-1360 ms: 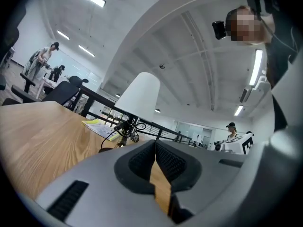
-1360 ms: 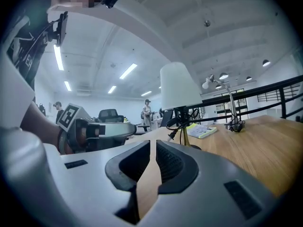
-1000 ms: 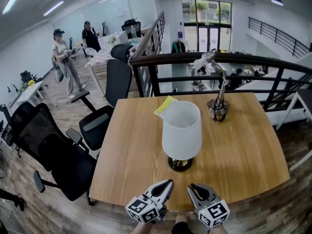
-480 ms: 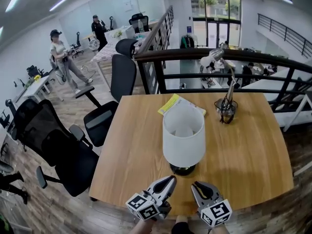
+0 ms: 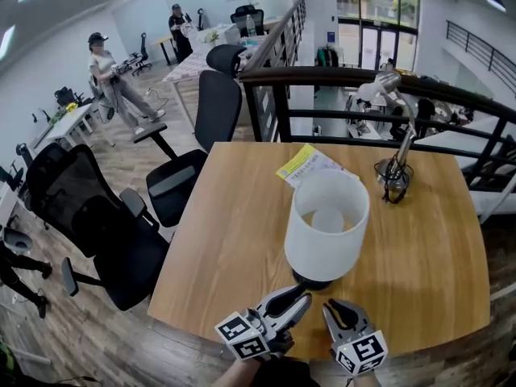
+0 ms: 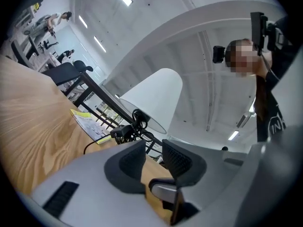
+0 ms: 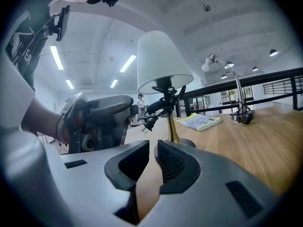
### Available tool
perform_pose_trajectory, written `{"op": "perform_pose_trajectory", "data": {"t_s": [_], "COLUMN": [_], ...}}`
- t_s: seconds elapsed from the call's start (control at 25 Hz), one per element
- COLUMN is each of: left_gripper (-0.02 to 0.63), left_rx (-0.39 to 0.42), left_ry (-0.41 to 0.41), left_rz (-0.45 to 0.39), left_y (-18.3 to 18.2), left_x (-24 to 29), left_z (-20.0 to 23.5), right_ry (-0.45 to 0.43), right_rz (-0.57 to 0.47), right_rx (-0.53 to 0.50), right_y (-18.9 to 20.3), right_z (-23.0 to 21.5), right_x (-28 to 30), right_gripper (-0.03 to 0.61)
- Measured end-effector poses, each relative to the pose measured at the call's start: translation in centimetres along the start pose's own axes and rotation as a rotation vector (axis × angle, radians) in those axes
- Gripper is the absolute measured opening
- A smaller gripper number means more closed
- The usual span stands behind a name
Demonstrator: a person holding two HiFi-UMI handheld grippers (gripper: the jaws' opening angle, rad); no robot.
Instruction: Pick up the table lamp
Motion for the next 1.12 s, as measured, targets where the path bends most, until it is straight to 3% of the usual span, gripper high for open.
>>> {"op": "perform_pose_trajectory", "data": {"t_s": [0.16, 0.44, 1.12], "left_gripper": [0.103, 0.104, 0.104], "left_rx": [-0.024, -0.103, -0.140], "left_ry": [0.074, 0.288, 0.457], "left_rz": [-0.017, -0.081, -0.156], "left_y": [-0.2, -2.0, -4.4], "left_x": [0.2, 1.4, 2.5], "left_z": [0.3, -0.4, 0.0], "right_ry": [0.010, 0.032, 0.050], "right_rz": [0.016, 0.041, 0.072], "right_rx": [0.006, 0.014, 0.012], "right_y": [0.1, 0.3, 0.9], "right_z": [-0.2, -0.3, -0.5], "right_x": [0.9, 1.6, 1.9], "right_gripper": [0.043, 0.043, 0.043]}}
Point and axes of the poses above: the fingertips, and each gripper's own axes: x forward along the fingers, z to its left, y out of its underside, the point moved 2 cm from there along -x, backward along the fingers, and after that the axes turned 12 degrees about z, right-handed, at the moved point
